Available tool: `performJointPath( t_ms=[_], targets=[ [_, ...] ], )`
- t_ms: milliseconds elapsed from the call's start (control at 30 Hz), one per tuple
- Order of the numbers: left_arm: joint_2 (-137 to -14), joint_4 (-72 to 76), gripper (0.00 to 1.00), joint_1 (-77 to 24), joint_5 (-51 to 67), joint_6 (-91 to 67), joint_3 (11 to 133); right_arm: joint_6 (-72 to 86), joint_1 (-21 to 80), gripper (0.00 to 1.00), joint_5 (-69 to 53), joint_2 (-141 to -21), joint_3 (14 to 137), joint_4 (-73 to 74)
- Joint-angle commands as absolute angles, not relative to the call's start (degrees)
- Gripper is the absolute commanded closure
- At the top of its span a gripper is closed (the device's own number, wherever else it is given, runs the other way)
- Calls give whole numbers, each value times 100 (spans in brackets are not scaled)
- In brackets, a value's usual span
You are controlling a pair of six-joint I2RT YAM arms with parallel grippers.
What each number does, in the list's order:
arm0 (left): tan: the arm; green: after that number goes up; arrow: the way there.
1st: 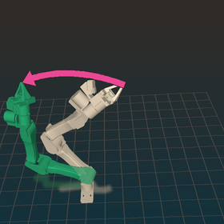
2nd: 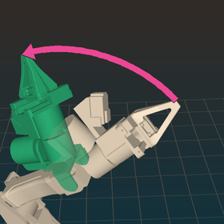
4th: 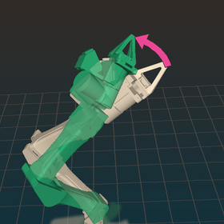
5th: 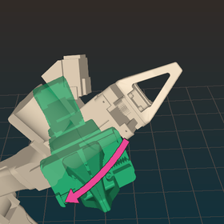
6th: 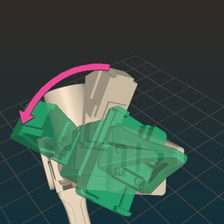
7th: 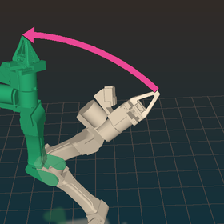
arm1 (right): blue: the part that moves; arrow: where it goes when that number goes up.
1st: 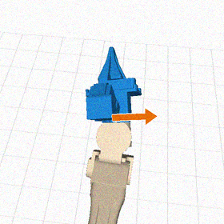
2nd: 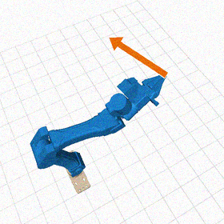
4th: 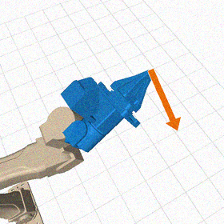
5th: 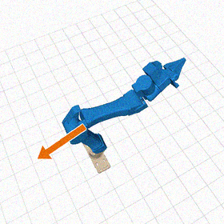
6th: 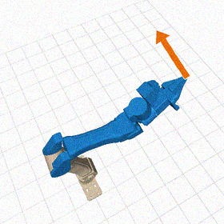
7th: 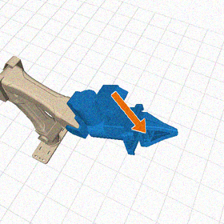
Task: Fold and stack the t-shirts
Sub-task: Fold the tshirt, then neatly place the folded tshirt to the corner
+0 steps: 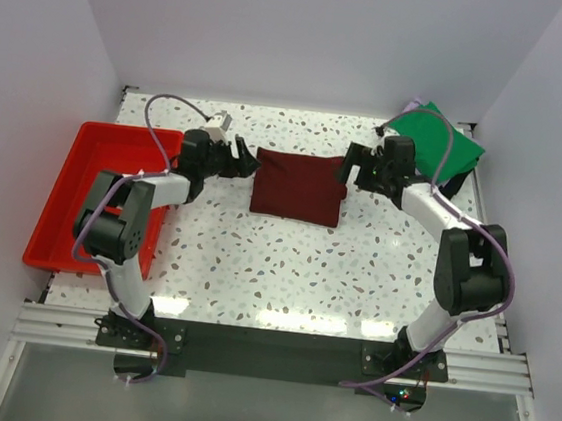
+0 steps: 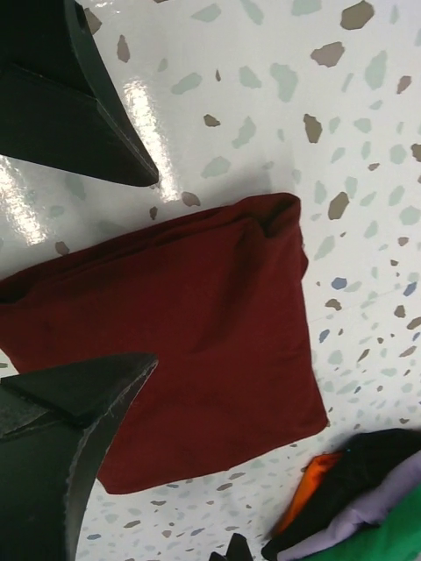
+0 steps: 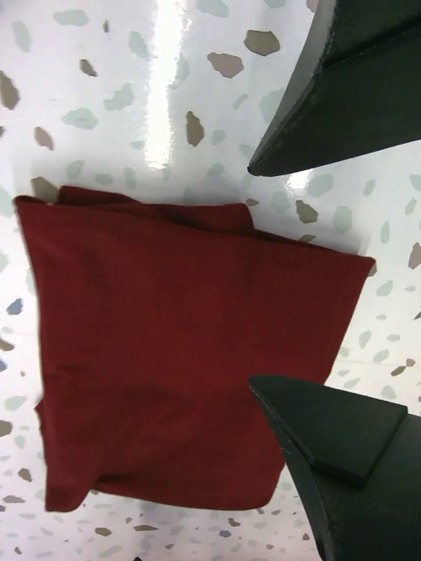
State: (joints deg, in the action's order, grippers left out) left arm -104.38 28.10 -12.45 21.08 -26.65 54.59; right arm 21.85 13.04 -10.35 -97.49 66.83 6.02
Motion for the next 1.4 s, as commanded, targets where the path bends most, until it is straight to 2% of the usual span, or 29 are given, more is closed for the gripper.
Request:
performJointPath(
  t_ms=[0,200,467,600,767,867,900,1100,1367],
  targets=[
    [-10502,2813,20,-1257,2259,-2452,5423,2311,1038,2,-1985,-9677,6356,-9],
    [-10766,2760,29,-1318,2338,-2435,5510,2347,748,2,-2653,-10063,6214,-404],
    [-11171,2522,33,-1459,2242,-2364,5836,2373,642,3,-2900,-10652,6389,-615],
    [-11276,2505,42,-1476,2189,-2364,5889,2452,642,4,-3041,-10907,6468,-738],
    [-11391,2426,48,-1494,2092,-2355,5985,2540,650,4,-3181,-11275,6539,-870],
    [-11461,2426,57,-1503,2065,-2347,6012,2636,650,5,-3225,-11434,6530,-984],
    [-11504,2426,63,-1512,2065,-2355,6020,2654,650,6,-3286,-11469,6522,-1019],
    [-11689,2391,78,-1547,2057,-2338,6117,2839,729,22,-3445,-11794,6530,-1186],
    [-11804,2399,82,-1608,2092,-2329,6152,2856,1090,37,-3366,-12190,6636,-1169]
  ],
)
